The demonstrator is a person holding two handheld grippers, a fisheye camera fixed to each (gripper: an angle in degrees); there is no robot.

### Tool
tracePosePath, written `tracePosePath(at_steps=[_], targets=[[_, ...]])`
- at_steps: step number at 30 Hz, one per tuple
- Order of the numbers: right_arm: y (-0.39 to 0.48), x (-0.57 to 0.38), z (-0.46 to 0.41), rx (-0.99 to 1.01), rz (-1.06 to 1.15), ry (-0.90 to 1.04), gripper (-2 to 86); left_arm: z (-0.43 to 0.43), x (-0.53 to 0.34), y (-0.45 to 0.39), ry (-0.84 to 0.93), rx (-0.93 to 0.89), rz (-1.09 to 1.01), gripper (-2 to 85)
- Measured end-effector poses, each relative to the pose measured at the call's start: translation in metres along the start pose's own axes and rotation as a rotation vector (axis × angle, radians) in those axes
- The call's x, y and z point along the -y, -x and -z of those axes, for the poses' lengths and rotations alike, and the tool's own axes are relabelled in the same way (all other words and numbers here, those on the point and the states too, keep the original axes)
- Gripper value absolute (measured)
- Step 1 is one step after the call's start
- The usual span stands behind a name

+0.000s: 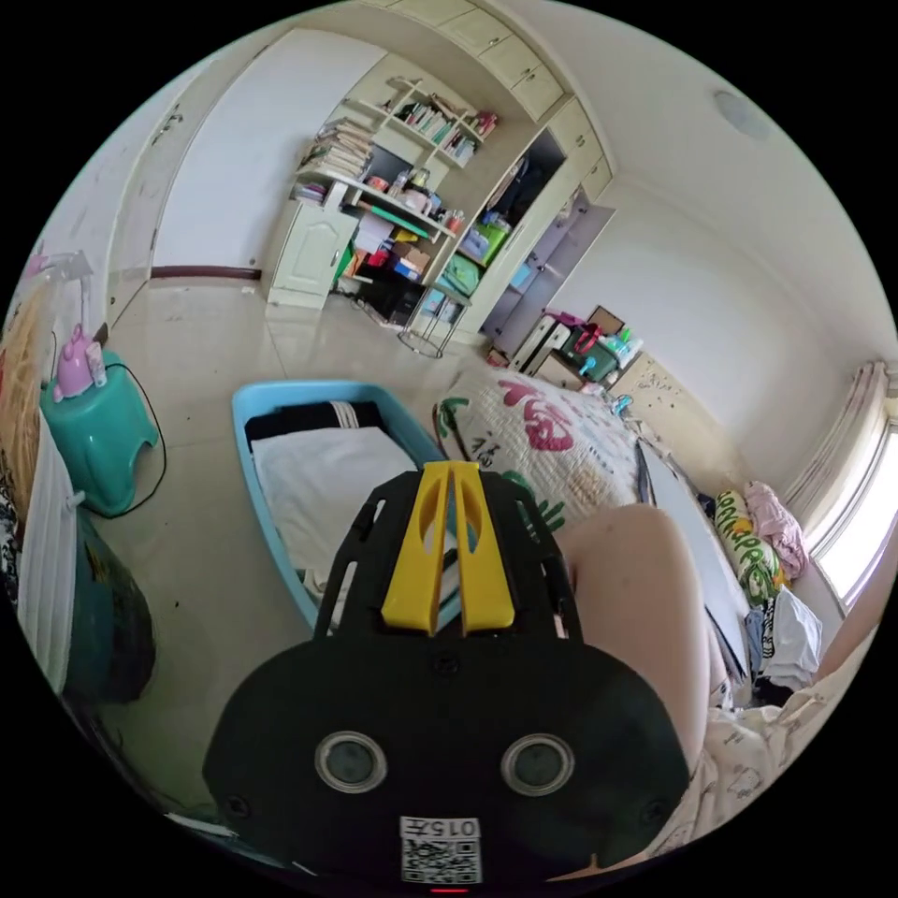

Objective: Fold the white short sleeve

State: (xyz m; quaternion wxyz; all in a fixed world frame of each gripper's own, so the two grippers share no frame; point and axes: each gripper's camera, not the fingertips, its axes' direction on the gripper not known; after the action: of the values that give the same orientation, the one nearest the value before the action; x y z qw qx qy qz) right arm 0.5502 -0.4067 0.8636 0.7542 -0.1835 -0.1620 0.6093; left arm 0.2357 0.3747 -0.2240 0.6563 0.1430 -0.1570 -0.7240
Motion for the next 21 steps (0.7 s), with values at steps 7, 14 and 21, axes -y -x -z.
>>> tracePosePath(at_steps=[7, 14, 21], targets=[[-0.064, -0.001, 0.043, 0.094, -0.127, 0.074, -0.5, -0.132, 0.020, -0.002, 0.367, -0.138, -0.113, 6.0], [-0.193, -0.006, 0.089, 0.190, -0.339, 0.146, -0.6, -0.274, 0.031, -0.022, 0.473, -0.069, -0.202, 8.8], [-0.293, -0.019, 0.152, 0.000, -0.367, 0.111, -0.5, -0.362, 0.032, -0.018, 0.639, 0.008, -0.157, 10.8]])
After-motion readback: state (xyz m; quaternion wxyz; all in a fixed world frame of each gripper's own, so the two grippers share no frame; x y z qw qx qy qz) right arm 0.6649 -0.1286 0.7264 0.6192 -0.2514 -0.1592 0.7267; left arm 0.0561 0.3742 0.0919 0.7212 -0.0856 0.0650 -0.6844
